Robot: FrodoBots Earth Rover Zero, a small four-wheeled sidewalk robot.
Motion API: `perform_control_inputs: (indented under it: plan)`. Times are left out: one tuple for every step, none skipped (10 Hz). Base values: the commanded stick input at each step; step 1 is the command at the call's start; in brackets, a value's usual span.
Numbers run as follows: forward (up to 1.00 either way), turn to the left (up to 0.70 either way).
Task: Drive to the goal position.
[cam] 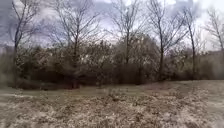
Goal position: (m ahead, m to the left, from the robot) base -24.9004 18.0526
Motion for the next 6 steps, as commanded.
perform_control_inputs:
  plan:
    - [0.0,0.0]
    - [0.0,0.0]
    - [0.0,0.0]
    - [0.0,0.0]
    - [0.0,0.0]
    - [0.0,0.45]
